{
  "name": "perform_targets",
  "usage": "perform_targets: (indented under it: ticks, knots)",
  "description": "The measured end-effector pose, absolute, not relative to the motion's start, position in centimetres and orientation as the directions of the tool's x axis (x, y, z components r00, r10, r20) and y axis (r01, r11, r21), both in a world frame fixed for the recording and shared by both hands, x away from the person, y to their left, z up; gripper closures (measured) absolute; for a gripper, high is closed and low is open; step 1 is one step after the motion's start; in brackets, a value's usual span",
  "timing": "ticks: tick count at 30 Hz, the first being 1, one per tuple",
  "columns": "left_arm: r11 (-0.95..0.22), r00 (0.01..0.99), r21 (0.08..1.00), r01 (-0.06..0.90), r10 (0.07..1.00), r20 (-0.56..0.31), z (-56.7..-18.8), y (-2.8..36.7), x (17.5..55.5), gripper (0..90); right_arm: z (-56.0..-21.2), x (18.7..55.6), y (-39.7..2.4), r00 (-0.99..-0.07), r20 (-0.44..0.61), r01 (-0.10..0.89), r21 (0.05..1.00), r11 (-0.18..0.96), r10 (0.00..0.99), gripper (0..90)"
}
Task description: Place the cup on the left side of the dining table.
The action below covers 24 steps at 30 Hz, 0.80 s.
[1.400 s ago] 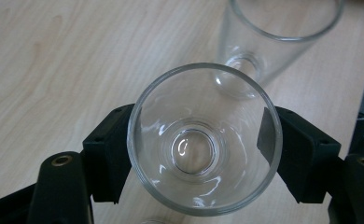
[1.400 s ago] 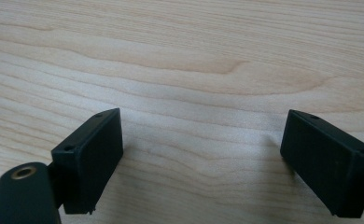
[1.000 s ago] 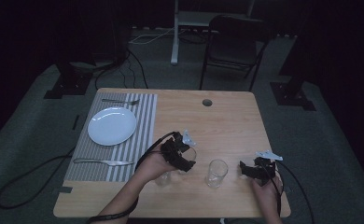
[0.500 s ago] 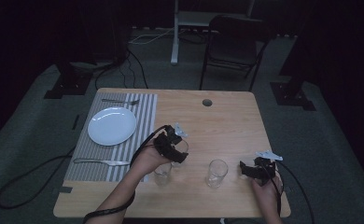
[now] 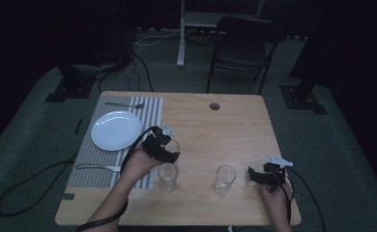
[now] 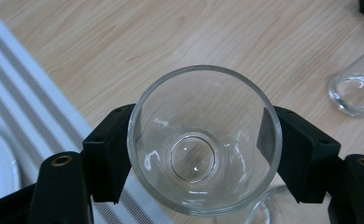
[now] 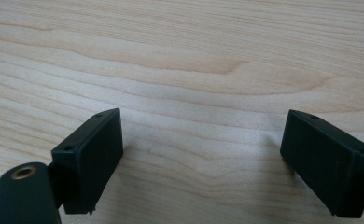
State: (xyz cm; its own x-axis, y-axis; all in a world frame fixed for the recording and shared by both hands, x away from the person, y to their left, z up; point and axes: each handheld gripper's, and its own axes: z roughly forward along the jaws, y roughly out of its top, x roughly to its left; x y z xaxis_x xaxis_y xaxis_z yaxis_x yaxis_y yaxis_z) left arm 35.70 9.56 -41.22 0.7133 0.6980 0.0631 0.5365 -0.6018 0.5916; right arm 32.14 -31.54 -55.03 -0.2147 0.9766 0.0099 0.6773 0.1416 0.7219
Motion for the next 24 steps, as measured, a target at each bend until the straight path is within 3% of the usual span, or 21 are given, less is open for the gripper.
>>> perform_targets:
  ticks: [11, 15, 24]
  knots:
    - [-0.518, 0.629, 0.607, 0.603, 0.776, 0.037, -41.1, 13.0, 36.1, 28.8, -55.0, 32.1, -31.6, -0.216, 0.008, 0.677, 0.722, 0.143, 0.976, 12.7]
    - [-0.507, 0.589, 0.603, 0.616, 0.805, 0.075, -41.0, 14.5, 36.3, 28.8, -55.0, 32.1, -31.6, -0.216, 0.008, 0.677, 0.722, 0.144, 0.976, 12.7]
    - [-0.465, 0.543, 0.606, 0.645, 0.837, 0.064, -41.4, 17.5, 36.5, 28.8, -55.0, 32.1, -31.5, -0.213, 0.012, 0.678, 0.722, 0.139, 0.977, 12.8]
